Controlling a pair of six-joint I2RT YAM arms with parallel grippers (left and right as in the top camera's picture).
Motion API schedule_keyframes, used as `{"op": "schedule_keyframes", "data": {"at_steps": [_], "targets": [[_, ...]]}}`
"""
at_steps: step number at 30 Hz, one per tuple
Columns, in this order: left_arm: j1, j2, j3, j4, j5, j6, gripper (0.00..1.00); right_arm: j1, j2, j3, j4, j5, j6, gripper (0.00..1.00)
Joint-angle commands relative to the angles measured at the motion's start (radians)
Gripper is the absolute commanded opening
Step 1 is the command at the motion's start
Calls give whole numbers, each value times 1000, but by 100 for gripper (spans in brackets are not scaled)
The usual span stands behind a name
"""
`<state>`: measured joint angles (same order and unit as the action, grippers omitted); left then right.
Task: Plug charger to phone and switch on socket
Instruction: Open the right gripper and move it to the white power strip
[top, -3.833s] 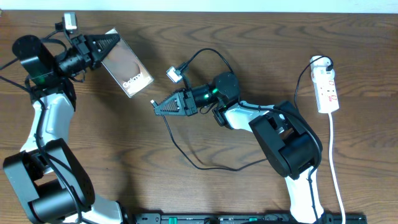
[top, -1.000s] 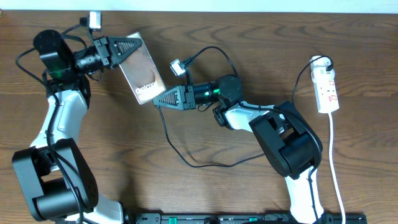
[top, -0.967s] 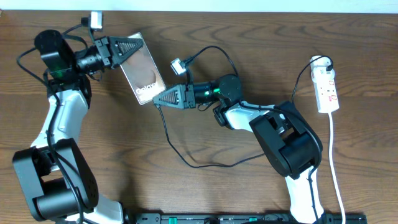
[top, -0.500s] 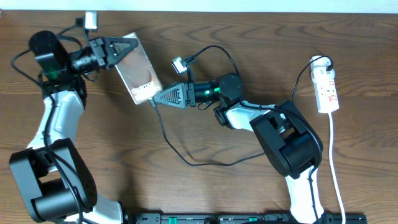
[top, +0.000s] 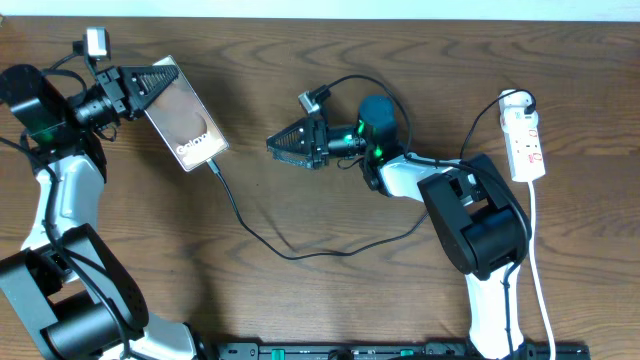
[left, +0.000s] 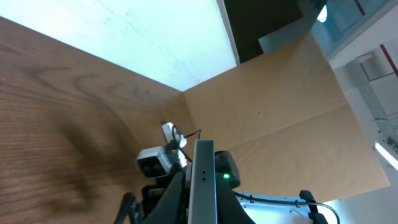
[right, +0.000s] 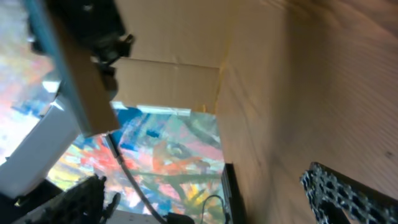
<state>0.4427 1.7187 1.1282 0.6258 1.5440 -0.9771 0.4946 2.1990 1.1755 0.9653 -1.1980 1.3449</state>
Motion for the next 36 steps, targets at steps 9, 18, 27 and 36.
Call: {"op": "schedule_keyframes", "data": {"at_steps": [9, 18, 27, 36], "targets": [[-2, -21, -3, 4, 27, -7, 7, -6, -62, 7, -284, 68, -259, 99], [-3, -20, -5, 4, 27, 0, 8, -38, -282, 8, -891, 333, -570, 99], [-76, -19, -34, 4, 27, 32, 7, -46, -691, 8, -1491, 981, -629, 99], [-227, -6, -171, 4, -79, 145, 7, -45, -883, 8, -1696, 1210, -628, 99]]}}
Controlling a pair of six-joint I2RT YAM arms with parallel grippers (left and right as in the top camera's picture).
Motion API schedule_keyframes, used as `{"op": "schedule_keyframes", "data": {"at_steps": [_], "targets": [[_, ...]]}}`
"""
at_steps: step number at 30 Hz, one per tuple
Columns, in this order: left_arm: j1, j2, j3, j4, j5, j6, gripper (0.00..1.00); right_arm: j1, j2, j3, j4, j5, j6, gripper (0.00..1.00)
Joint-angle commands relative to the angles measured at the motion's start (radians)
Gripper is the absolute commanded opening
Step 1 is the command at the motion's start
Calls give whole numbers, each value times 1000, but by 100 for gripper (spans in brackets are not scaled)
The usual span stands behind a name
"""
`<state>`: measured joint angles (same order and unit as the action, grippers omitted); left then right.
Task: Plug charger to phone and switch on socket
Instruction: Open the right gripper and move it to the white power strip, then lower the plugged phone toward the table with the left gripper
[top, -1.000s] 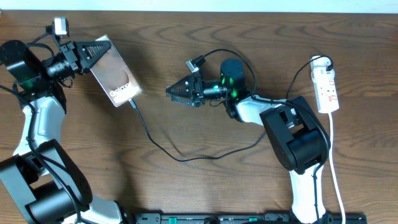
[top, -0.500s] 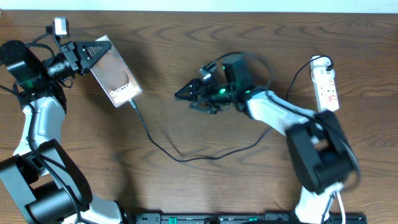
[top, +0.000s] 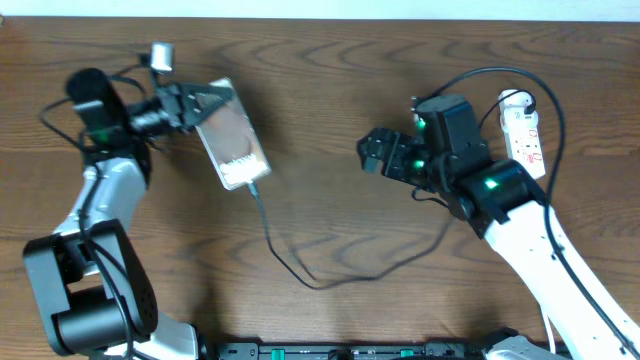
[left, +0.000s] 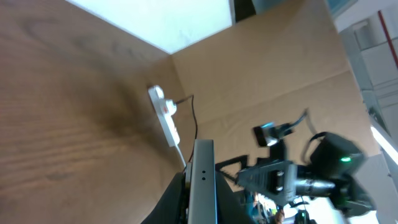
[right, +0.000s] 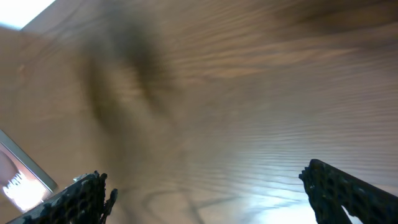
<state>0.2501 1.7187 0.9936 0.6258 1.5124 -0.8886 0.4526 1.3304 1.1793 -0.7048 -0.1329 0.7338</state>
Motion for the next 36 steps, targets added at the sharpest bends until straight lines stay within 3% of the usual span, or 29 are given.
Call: {"op": "schedule_keyframes", "data": {"at_steps": [1, 6, 14, 22, 28, 36], "targets": [[-49, 0, -59, 4, -79, 64, 8, -3, -16, 4, -36, 159, -17, 99], [-90, 21, -169, -48, -243, 114, 7, -3, -14, 4, -56, 187, -17, 99], [-119, 33, -226, -468, -577, 318, 7, -3, -13, 4, -55, 187, -17, 99], [-121, 38, -227, -527, -596, 336, 7, -3, -2, 4, -54, 187, -17, 99], [-121, 38, -227, -649, -750, 336, 8, -1, 9, 4, -51, 187, -17, 99], [-121, 38, -227, -679, -771, 336, 7, 0, 12, 4, -47, 187, -17, 99]]}}
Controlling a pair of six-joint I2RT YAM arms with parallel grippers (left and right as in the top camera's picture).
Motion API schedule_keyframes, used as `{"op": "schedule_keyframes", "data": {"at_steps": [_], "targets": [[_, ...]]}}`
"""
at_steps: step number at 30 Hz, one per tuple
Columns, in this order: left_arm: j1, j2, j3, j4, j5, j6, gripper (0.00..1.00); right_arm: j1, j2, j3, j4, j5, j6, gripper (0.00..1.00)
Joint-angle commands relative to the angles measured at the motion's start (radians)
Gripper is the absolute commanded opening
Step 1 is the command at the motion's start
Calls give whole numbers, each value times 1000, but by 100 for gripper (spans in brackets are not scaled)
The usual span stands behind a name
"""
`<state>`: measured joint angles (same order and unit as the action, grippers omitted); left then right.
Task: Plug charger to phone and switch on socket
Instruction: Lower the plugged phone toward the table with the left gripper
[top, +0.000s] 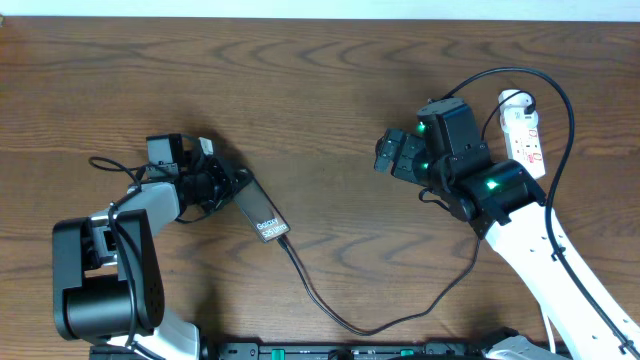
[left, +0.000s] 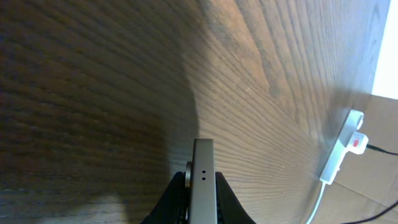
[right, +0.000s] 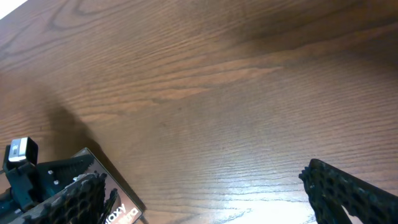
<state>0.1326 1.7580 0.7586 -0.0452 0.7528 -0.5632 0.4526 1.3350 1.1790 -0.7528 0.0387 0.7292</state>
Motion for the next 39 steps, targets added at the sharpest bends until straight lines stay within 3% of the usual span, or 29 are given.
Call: {"op": "schedule_keyframes", "data": {"at_steps": [1, 26, 32, 39], "targets": [[-3, -2, 6, -10, -14, 11, 8, 0, 7, 5, 1, 15, -12, 99], [-3, -2, -2, -86, -40, 10, 8, 0, 7, 5, 1, 14, -12, 99], [-3, -2, -2, -100, -40, 10, 21, 0, 7, 5, 1, 14, -12, 99], [-3, -2, -2, -117, -40, 10, 24, 0, 7, 5, 1, 14, -12, 99]]}}
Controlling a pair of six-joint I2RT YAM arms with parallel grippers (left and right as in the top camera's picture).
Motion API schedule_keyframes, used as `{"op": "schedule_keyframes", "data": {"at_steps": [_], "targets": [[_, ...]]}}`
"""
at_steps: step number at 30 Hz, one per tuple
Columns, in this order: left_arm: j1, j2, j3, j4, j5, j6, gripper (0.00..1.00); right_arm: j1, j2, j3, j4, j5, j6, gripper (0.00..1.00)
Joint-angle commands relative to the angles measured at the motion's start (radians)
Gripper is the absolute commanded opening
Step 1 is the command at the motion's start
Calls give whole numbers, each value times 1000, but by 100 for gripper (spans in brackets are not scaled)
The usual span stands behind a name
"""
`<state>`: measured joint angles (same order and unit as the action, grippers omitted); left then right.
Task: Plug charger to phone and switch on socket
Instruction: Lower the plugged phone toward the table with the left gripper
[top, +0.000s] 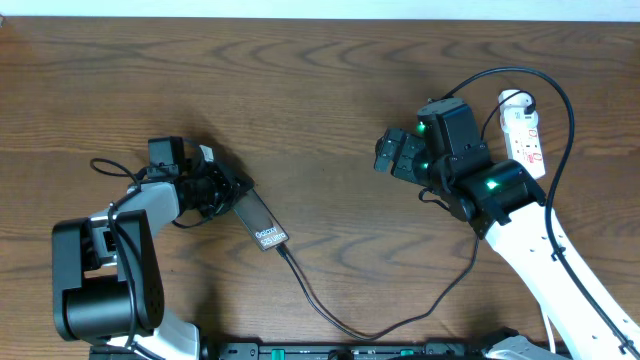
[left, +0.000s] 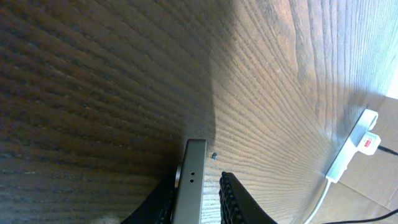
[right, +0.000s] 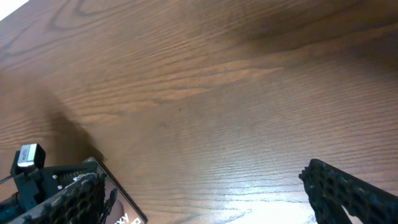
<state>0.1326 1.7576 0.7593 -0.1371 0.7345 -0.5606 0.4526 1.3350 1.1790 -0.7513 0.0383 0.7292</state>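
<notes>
The phone lies on the table at the front left, dark, with a black charger cable plugged into its near end. The cable loops right and up to the white power strip at the far right. My left gripper is at the phone's far end. In the left wrist view the phone's edge stands between the fingers; the right finger is apart from it, so the gripper is open. My right gripper hangs open over the middle right, holding nothing, its fingers far apart.
The power strip shows a red switch and lies near the table's right edge. The wooden table stretches between the arms. The right arm's body stands between the cable loop and the strip.
My left gripper's fingers have parted from the phone's edge. The phone has shifted slightly left and lies flatter on the table. The right arm has not moved.
My left gripper held the phone raised at the far left, cable plugged in, with my right gripper open close by. Then the phone was further right and the right arm had drawn back. Then the phone was low at the front left, still gripped, and now the fingers stand open round it.
</notes>
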Motion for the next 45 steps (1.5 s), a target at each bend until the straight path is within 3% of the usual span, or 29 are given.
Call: {"op": "schedule_keyframes", "data": {"at_steps": [1, 10, 22, 45], "targets": [[-3, -1, -3, -28, -22, 8, 24, 0, 7, 5, -1, 15, -12, 99], [-3, -1, -3, -46, -27, 11, 30, 0, 7, 5, 0, 12, -12, 99], [-3, -1, -3, -162, -275, 11, 33, 0, 7, 5, 0, 11, -12, 99], [-3, -1, -3, -274, -354, 18, 34, 0, 7, 5, -1, 7, -12, 99]]}}
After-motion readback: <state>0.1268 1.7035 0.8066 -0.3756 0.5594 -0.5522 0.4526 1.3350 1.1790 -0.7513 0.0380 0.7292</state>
